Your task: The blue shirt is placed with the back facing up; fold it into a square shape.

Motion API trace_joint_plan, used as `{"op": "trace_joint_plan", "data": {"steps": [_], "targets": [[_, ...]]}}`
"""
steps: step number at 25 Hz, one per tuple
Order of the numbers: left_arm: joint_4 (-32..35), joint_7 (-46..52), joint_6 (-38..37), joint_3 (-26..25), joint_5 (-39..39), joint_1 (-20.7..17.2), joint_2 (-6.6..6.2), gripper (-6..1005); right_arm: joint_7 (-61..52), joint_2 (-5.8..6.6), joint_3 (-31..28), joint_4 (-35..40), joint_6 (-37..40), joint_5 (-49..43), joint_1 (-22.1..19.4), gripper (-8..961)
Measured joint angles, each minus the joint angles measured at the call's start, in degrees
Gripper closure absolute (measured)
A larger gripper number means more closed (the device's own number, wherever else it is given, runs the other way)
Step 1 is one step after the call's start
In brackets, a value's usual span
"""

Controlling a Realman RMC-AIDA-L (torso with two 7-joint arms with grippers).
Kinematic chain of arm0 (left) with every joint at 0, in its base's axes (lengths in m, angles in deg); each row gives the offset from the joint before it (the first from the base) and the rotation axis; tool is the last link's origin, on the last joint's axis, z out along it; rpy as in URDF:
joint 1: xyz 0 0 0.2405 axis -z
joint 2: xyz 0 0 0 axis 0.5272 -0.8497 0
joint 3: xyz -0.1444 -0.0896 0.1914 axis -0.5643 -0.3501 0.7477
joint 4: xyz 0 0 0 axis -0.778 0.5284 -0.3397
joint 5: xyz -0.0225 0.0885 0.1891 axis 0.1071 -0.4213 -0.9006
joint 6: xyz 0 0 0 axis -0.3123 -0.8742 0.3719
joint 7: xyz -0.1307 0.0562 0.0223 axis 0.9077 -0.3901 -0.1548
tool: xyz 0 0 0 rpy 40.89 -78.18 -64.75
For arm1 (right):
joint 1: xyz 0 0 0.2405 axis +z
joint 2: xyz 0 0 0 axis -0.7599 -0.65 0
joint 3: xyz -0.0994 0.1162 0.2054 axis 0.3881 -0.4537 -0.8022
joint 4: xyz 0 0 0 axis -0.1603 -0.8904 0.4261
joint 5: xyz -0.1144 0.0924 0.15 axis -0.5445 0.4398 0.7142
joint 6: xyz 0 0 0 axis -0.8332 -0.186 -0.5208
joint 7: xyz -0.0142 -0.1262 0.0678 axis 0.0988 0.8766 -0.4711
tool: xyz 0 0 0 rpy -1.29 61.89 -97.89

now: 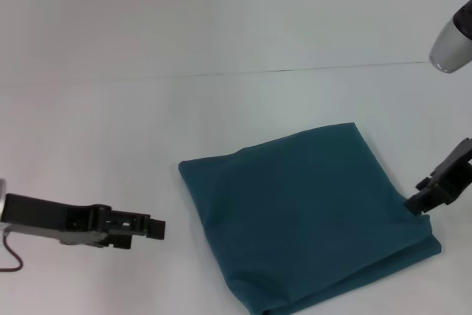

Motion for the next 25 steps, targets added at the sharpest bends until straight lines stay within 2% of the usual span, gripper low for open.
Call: {"op": "trace_joint_plan", "data": {"steps": [6, 12, 18, 25], "targets": [[-5.4, 1.2, 1.8, 0.1, 0.0, 2.7, -0.36, 190, 0.2, 0.56, -0.5, 0.6, 0.3, -0.6, -0.1, 601], [-6.6, 1.3, 1.9, 1.4, 0.0, 3.6, -0.20, 193, 0.3, 0.64, -0.2, 0.7, 0.6, -1.4, -0.1, 404], [-9.9, 1.1, 4.5, 2.6, 0.0, 3.7, 1.02, 196, 1.8, 0.48, -0.1, 1.4, 1.9, -1.2, 0.1, 405], [-11.7, 1.0, 6.2, 3.0, 0.0, 4.4, 2.54, 199, 8.7, -0.39, -0.8, 4.4, 2.6, 2.5, -1.6, 413]]}}
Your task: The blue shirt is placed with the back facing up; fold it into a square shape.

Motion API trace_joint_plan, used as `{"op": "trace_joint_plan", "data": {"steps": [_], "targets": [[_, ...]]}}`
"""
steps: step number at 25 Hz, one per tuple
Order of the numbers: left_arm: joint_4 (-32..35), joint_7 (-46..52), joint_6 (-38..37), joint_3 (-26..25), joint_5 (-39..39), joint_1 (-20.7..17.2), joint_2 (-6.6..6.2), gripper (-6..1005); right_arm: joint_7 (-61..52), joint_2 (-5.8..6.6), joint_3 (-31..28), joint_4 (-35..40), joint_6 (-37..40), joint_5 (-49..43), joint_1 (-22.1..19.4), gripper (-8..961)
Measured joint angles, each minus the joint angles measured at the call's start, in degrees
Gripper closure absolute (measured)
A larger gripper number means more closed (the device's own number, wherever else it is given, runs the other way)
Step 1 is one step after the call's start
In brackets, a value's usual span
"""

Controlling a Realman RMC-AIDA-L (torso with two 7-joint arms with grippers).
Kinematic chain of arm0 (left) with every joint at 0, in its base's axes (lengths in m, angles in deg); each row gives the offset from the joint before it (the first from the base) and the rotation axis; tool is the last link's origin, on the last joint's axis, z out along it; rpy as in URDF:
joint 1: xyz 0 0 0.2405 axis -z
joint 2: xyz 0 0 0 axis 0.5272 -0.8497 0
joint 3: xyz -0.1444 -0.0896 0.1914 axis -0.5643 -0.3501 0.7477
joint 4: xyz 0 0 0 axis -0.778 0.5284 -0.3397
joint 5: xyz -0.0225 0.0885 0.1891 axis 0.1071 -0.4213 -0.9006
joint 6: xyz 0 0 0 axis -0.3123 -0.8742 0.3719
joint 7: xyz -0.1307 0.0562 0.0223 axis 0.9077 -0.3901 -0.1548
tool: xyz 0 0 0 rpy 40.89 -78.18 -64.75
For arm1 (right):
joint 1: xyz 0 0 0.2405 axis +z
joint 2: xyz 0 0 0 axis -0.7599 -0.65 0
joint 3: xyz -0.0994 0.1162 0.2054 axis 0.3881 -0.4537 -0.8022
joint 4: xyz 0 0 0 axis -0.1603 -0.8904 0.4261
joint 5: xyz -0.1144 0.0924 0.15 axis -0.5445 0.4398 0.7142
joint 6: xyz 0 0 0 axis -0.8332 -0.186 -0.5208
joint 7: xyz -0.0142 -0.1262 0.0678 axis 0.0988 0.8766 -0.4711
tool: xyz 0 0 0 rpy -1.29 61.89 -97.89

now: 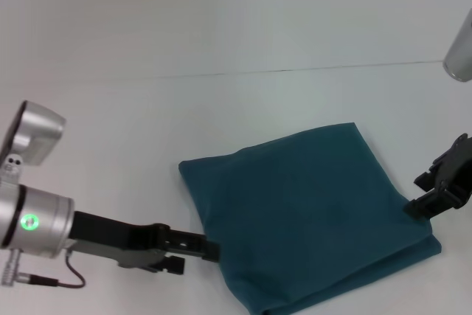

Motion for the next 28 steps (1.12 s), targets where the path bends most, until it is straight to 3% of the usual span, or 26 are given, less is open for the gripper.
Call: {"op": "trace_joint_plan", "data": {"steps": [9, 20, 28], "targets": [[-2.8, 0.4, 4.9, 1.1, 0.0, 1.3, 1.93, 204, 3.6, 0.01, -0.4, 0.1, 1.9, 4.5, -1.8, 412], [-6.6, 2.5, 10.8, 3.7, 0.0, 2.7, 2.08, 209, 5.0, -0.01, -1.4, 0.6, 3.1, 6.3, -2.2, 412], [-8.1, 2.9, 13.2, 5.0, 0.0, 3.3, 2.92, 213, 5.2, -0.04, -1.4, 0.7, 3.0, 6.4, -2.2, 412]]}}
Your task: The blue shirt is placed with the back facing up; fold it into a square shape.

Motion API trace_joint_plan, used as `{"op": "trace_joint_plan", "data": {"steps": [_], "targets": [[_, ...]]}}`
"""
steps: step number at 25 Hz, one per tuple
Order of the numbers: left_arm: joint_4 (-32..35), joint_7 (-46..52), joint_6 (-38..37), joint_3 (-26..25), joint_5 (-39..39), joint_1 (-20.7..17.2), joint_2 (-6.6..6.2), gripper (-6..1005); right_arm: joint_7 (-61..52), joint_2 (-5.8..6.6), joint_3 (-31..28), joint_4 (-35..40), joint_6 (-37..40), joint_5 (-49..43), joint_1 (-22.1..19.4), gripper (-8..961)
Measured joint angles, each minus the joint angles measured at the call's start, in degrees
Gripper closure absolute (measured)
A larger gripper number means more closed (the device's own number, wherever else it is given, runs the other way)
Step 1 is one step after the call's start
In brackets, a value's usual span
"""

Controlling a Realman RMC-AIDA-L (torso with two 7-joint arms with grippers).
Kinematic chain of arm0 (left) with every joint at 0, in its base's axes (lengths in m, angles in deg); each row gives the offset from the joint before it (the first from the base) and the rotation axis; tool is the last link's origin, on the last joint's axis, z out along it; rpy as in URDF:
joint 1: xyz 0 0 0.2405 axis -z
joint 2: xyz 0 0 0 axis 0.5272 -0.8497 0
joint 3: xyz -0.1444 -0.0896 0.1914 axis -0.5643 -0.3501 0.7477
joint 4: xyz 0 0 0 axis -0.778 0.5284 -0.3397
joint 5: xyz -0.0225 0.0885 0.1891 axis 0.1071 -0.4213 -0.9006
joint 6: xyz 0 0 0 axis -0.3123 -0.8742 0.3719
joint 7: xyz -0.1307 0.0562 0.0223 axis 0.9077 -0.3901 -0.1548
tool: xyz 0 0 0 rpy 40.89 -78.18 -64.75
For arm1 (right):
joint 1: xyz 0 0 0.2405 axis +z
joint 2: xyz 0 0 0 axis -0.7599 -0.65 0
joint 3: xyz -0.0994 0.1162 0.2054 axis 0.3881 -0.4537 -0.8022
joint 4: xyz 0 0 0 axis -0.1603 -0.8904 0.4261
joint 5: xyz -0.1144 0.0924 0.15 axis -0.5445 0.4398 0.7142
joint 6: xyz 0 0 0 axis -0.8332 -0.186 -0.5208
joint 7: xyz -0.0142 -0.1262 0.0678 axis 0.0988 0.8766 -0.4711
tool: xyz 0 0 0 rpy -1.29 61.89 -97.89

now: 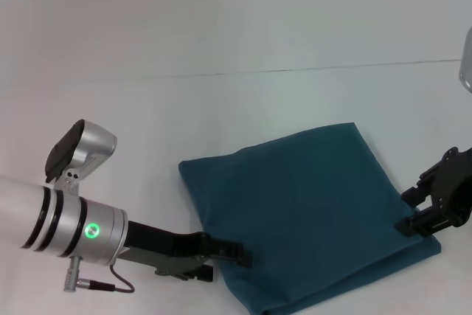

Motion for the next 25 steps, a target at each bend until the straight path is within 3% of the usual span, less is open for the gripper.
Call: {"op": "trace_joint_plan", "data": {"steps": [18, 23, 25], "targets": [[-2.2, -0.7, 2.9, 2.9, 0.5, 1.4, 0.43, 222, 0.0, -0.36, -0.2, 0.0, -0.4, 0.0, -0.1, 413], [-2.1, -0.8, 2.9, 3.0, 0.5, 1.3, 0.46, 452, 0.0, -0.35, -0.2, 0.0, -0.5, 0.0, -0.2, 411], [-2.1, -0.8, 2.9, 2.9, 0.5, 1.4, 0.46, 493, 0.0, -0.35, -0.3, 0.0, -0.6, 0.0, -0.2, 412]]}}
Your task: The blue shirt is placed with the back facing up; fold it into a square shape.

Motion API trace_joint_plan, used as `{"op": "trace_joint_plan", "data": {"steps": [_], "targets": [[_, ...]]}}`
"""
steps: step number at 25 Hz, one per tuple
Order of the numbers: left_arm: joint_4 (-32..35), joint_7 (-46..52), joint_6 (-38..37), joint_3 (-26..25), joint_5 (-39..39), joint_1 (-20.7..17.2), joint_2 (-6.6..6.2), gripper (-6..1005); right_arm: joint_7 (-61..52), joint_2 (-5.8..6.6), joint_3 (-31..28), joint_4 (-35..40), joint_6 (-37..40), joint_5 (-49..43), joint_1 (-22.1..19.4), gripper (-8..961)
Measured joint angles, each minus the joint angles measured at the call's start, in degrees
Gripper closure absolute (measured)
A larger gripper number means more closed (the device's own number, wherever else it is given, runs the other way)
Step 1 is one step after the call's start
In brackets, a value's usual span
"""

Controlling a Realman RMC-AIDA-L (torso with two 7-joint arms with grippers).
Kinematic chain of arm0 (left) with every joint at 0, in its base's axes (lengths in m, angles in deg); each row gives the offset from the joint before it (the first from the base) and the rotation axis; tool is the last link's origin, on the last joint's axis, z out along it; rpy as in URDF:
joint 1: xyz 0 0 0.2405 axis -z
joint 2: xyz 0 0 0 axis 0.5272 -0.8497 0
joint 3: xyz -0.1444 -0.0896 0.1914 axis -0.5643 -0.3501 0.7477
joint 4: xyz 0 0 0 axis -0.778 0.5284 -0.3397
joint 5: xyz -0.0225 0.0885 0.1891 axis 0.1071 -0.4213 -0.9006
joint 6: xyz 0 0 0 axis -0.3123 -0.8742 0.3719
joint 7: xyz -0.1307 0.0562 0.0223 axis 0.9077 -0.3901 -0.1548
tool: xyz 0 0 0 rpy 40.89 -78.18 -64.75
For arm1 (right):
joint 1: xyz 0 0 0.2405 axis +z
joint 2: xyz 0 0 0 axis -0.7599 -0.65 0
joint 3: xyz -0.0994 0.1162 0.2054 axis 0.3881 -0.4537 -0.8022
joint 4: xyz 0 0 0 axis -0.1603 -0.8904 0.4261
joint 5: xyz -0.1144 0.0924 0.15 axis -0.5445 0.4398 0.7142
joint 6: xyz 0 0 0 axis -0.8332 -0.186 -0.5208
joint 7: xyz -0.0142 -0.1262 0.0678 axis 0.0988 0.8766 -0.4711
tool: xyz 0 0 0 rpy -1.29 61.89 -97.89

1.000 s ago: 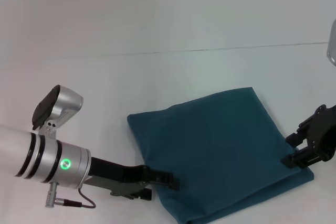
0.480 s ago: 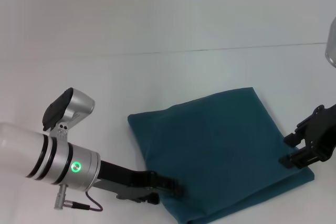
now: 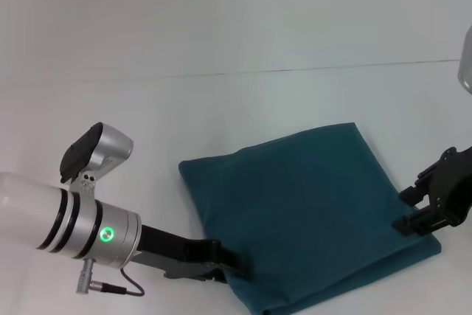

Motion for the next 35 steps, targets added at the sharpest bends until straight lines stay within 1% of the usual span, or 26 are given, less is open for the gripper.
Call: {"op": "trace_joint_plan", "data": {"steps": [9, 10, 15, 17, 18, 19, 20, 26, 27, 30, 34, 35], "targets": [[-0.1, -3.6, -2.0, -0.2, 1.4, 0.6, -0.10, 676, 0.1, -0.06, -0.6, 0.0, -0.6, 0.1, -0.1, 416], [-0.1, -4.1, -2.5, -0.4, 1.9, 0.6, -0.23, 696, 0.1, -0.07, -0.7, 0.0, -0.7, 0.1, -0.1, 417], [0.3, -4.9, -3.7, -1.8, 4.3, 0.0, -1.25, 894, 0.2, -0.16, -1.2, 0.7, -0.9, 1.3, -0.2, 416], [0.4, -5.1, -3.9, -2.8, 4.3, 0.1, -1.82, 936, 0.1, -0.18, -1.4, 0.9, -1.0, 2.1, -0.2, 416], [0.4, -5.1, -3.9, -2.8, 4.3, 0.1, -1.82, 936, 0.1, -0.18, -1.4, 0.9, -1.0, 2.1, -0.2, 416], [0.4, -5.1, -3.9, -3.1, 4.2, 0.2, -2.23, 936, 0.1, -0.18, -1.5, 0.9, -1.1, 2.2, -0.2, 416], [0.5, -5.1, -3.8, -3.3, 4.1, 0.5, -3.15, 935, 0.1, -0.18, -1.5, 0.9, -1.2, 2.2, -0.1, 416], [1.0, -5.2, -3.3, -4.4, 4.0, 1.3, -4.85, 934, -0.2, -0.18, -1.5, 1.0, -1.6, 2.3, 0.4, 415], [1.1, -5.2, -2.9, -4.6, 3.8, 1.4, -5.35, 934, -0.2, -0.18, -1.5, 1.0, -1.6, 2.3, 0.5, 415], [1.1, -5.2, -1.9, -4.9, 2.3, 1.8, -5.93, 933, -0.4, -0.18, -1.5, 1.0, -1.6, 2.3, 0.7, 414], [1.1, -5.2, -0.8, -7.3, -1.0, 2.0, -6.34, 932, -0.6, -0.18, -1.3, 1.0, -1.9, 2.3, 0.8, 414], [1.1, -5.2, -0.2, -8.0, -1.8, 2.1, -6.66, 932, -0.7, -0.18, -1.2, 1.0, -2.0, 2.4, 0.8, 414]]}}
